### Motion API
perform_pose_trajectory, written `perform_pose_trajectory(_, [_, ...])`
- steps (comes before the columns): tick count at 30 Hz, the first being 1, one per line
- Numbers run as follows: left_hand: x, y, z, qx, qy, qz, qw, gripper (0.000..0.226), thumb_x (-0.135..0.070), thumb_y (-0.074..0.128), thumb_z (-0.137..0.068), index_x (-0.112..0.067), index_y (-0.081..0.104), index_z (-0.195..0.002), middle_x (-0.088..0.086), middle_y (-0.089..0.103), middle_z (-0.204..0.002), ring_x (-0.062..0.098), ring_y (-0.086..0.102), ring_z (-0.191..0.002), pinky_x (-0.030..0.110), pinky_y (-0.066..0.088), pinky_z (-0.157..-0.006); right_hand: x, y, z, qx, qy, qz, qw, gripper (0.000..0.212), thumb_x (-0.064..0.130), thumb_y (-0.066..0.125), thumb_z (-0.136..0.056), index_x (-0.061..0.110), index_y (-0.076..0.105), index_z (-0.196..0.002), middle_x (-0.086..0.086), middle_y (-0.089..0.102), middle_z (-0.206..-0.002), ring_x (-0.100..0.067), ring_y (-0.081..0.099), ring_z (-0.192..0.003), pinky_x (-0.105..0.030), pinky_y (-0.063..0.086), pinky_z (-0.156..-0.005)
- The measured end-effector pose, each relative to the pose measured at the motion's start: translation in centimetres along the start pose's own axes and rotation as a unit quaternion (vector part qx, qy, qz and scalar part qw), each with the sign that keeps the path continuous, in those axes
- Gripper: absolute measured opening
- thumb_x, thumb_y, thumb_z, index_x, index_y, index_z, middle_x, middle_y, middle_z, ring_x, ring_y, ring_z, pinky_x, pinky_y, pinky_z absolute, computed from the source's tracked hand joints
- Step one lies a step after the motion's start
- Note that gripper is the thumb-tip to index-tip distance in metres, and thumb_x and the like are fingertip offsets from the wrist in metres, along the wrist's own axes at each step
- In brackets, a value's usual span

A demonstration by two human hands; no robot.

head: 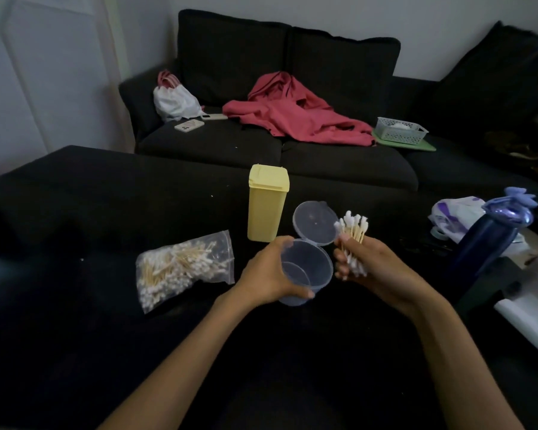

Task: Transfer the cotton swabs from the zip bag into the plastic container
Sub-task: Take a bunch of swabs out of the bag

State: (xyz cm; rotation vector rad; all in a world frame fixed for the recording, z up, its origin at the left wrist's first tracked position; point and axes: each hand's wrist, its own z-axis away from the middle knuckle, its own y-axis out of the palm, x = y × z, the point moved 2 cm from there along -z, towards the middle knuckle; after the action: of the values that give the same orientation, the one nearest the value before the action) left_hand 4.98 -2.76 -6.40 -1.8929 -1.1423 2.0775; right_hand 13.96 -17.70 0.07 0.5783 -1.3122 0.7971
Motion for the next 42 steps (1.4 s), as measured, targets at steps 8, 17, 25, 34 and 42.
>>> perform_pose_trajectory(8, [-2.4,-3.2,6.8,-0.055,0.155,-0.181,0.97,0.082,-0.031,0.082,-0.055,-0.032,0.044,-0.127,-0.017,0.044,-0.125,0.005,0.036,-0.118,0.027,0.036,-0.098,2.6,2.8,3.1,0.162,0.048,0.395,0.903,0.017,0.025,0.042,-0.099,0.014,0.053,-0.104,-0.003,0.055,-0.081,-0.013,0.052,-0.067,-0.022,0.047,-0.061])
perform_pose_trajectory(17, [-2.2,-3.4,8.0,0.018,0.145,-0.182,0.972,0.098,-0.032,0.082,-0.061,-0.03,0.03,-0.144,-0.015,0.033,-0.137,0.002,0.025,-0.126,0.028,0.031,-0.107,-0.2,6.7,1.5,0.1,0.013,0.616,0.781,0.02,0.028,0.049,-0.096,0.015,0.057,-0.108,-0.003,0.06,-0.1,-0.016,0.059,-0.084,-0.031,0.051,-0.081])
perform_pose_trajectory(25, [-2.6,-3.6,8.0,0.053,0.13,-0.124,0.982,0.099,-0.025,0.085,-0.06,-0.029,0.032,-0.143,-0.016,0.034,-0.133,0.001,0.026,-0.126,0.023,0.032,-0.106,-1.4,8.9,0.8,0.102,-0.039,0.555,0.825,0.04,0.019,0.062,-0.088,0.016,0.05,-0.126,-0.003,0.053,-0.127,-0.019,0.053,-0.114,-0.033,0.044,-0.099])
perform_pose_trajectory(34, [-1.5,-4.1,6.9,0.051,0.117,-0.081,0.988,0.1,-0.031,0.087,-0.058,-0.032,0.032,-0.142,-0.019,0.036,-0.134,0.0,0.028,-0.124,0.027,0.033,-0.106,-0.8,6.5,0.7,0.154,-0.068,0.504,0.847,0.045,0.026,0.071,-0.081,0.017,0.06,-0.123,0.0,0.062,-0.122,-0.011,0.059,-0.107,-0.031,0.05,-0.095])
perform_pose_trajectory(42, [-1.3,-4.4,6.7,0.055,0.129,-0.073,0.987,0.099,-0.031,0.087,-0.058,-0.036,0.033,-0.141,-0.023,0.036,-0.132,-0.005,0.029,-0.124,0.019,0.032,-0.102,-0.5,6.3,1.3,0.138,-0.119,0.525,0.831,0.034,0.026,0.068,-0.084,0.019,0.065,-0.117,0.002,0.065,-0.12,-0.007,0.061,-0.105,-0.031,0.051,-0.093])
